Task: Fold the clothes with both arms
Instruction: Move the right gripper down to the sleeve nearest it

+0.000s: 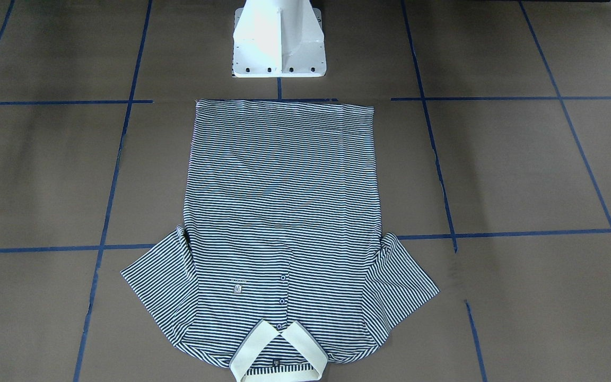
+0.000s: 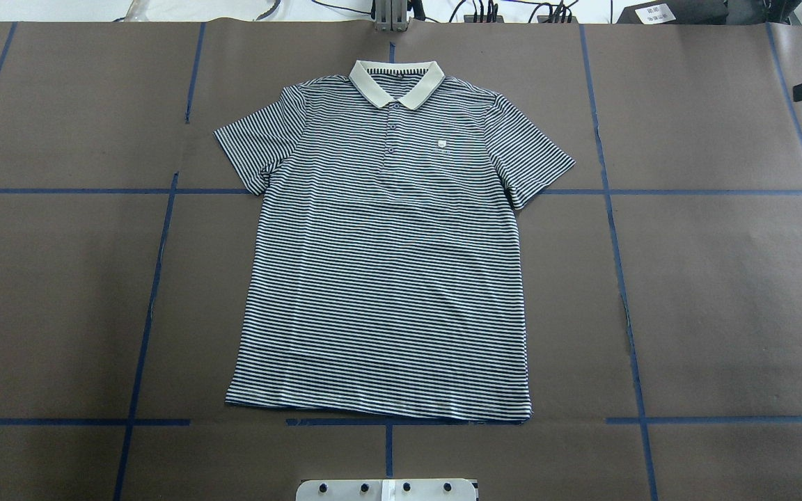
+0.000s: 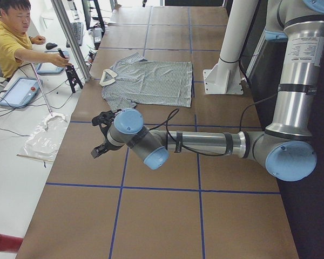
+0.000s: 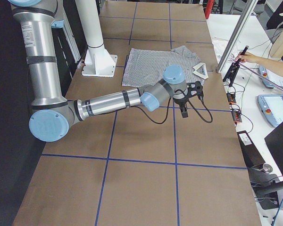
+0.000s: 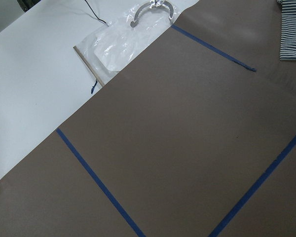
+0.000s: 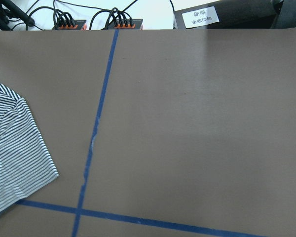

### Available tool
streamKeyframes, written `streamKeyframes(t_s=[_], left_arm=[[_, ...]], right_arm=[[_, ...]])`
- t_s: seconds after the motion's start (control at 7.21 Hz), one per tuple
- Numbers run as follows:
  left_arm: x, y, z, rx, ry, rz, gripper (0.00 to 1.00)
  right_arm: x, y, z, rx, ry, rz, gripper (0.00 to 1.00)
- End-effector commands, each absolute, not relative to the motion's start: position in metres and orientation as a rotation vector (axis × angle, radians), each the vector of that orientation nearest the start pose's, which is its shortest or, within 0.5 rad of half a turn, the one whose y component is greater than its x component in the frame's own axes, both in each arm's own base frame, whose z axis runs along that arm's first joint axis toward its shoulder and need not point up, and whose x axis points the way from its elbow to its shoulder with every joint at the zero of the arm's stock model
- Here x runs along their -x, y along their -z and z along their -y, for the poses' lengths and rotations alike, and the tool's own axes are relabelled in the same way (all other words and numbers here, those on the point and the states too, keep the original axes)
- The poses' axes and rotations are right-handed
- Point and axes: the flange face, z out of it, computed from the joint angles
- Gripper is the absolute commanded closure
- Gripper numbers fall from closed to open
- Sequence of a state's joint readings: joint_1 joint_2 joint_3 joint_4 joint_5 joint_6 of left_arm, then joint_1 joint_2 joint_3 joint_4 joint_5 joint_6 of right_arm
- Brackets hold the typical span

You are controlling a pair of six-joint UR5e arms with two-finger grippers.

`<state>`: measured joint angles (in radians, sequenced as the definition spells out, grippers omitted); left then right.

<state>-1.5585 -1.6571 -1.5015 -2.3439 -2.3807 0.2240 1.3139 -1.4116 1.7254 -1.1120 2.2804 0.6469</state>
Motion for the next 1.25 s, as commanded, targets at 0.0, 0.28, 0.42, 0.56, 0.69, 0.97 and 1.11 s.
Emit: streamKeyframes(t_s=[0.0, 0.28, 0.42, 0.56, 0.69, 0.97, 1.11], left_arm=[[0.054, -0.554, 0.549, -0.834, -0.534, -0.688, 0.0], [0.054, -0.553, 0.549, -0.837, -0.535, -0.688, 0.0], [0.054, -0.553, 0.549, -0.837, -0.535, -0.688, 0.0], [0.054, -0.552, 0.549, -0.838, -0.536, -0.687, 0.0], [0.054, -0.553, 0.549, -0.837, -0.535, -0.688, 0.0], [0.054, -0.553, 0.549, -0.837, -0.535, -0.688, 0.0], [0.054, -0.553, 0.549, -0.837, -0.535, -0.688, 0.0]], right_arm=[[0.209, -0.375, 0.581, -0.366, -0.185, 0.931, 0.16], [0.314, -0.344, 0.592, -0.384, -0.258, 0.899, 0.27], [0.325, -0.352, 0.603, -0.391, -0.254, 0.905, 0.3], [0.332, -0.373, 0.61, -0.407, -0.246, 0.925, 0.3], [0.339, -0.378, 0.608, -0.406, -0.238, 0.932, 0.3], [0.365, -0.398, 0.602, -0.389, -0.246, 0.894, 0.34], [0.379, -0.402, 0.595, -0.396, -0.243, 0.878, 0.35]])
